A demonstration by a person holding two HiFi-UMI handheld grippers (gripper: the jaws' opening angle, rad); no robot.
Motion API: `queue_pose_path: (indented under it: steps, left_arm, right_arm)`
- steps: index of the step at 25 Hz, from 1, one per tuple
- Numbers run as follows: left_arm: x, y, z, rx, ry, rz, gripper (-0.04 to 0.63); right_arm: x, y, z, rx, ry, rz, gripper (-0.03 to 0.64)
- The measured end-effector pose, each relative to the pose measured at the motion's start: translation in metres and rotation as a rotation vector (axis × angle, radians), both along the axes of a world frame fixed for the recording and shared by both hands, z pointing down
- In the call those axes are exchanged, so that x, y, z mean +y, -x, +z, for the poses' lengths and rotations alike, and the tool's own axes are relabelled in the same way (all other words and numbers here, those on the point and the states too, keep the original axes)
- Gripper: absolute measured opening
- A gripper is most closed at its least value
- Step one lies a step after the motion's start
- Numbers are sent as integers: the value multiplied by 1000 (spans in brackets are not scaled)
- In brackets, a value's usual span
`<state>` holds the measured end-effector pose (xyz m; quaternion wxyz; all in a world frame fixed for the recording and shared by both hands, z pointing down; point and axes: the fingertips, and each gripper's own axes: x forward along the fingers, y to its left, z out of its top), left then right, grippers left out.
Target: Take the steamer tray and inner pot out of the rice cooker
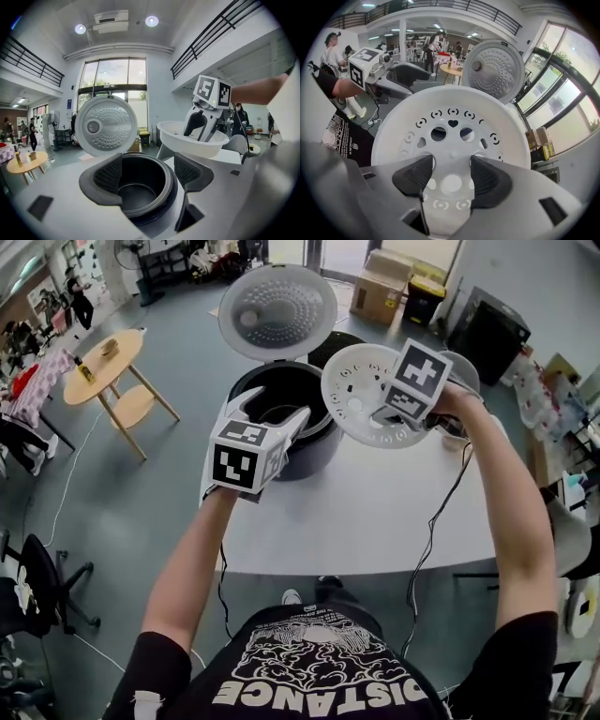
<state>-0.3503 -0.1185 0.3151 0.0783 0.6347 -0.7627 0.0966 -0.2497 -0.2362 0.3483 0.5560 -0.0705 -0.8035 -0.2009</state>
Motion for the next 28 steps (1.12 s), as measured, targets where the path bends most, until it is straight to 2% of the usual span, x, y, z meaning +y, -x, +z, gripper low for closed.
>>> queue_pose_path:
  steps: [8,12,18,28]
  left_arm:
    - [-41,-76,29,-4,46,192,339]
    - [-68,-128,42,-1,49,303,339]
    - [-109,-195,71,15,103,425,339]
    - [-190,-282,114,15,170,538,339]
  right_arm:
    - [-19,-94,26,7,15,178,272]
    - [-32,-154,45,21,33,290,272]
    - [-58,-234,73,28,66,435,272]
    - [-126,-330,133,38,124,581,272]
